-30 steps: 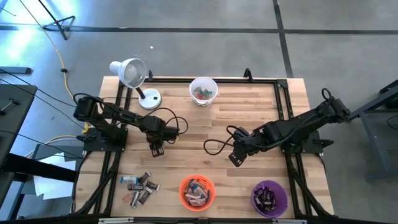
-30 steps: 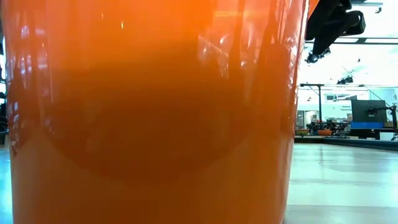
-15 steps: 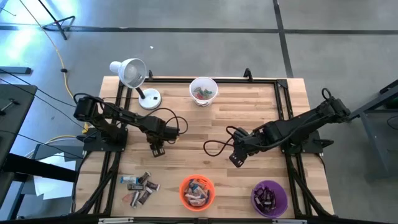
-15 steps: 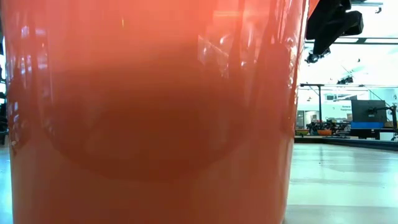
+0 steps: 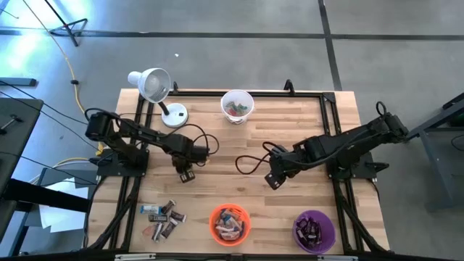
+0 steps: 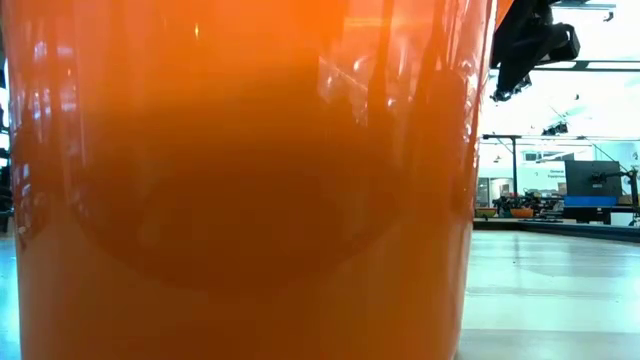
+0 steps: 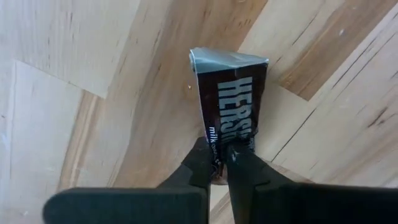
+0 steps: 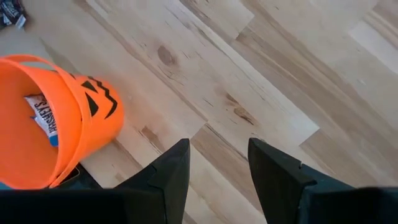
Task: Organize candy in baskets
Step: Put the dark brown chocolate bar into the dark purple bucket
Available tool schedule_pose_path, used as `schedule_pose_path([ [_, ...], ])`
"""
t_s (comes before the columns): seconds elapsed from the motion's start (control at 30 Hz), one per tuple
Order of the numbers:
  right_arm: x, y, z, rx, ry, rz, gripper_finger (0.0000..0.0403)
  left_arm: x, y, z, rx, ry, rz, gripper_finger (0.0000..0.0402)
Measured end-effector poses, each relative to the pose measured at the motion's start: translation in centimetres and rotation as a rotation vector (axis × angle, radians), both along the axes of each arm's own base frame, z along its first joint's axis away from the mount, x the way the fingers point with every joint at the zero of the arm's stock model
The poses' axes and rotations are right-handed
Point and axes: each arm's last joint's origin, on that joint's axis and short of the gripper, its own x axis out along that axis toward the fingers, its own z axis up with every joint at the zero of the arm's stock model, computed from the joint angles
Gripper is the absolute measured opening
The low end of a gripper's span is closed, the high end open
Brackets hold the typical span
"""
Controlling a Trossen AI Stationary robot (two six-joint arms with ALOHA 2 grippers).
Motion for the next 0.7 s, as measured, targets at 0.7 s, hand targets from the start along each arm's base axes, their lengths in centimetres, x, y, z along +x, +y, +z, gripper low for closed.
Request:
schedule_pose_path([
  [0.7,0.1,-0.4,0.1,-0.122,-0.040,-0.045,0.0158,-0.6,2.3,5.9,0.076,-0.328,0.210,0.0002],
])
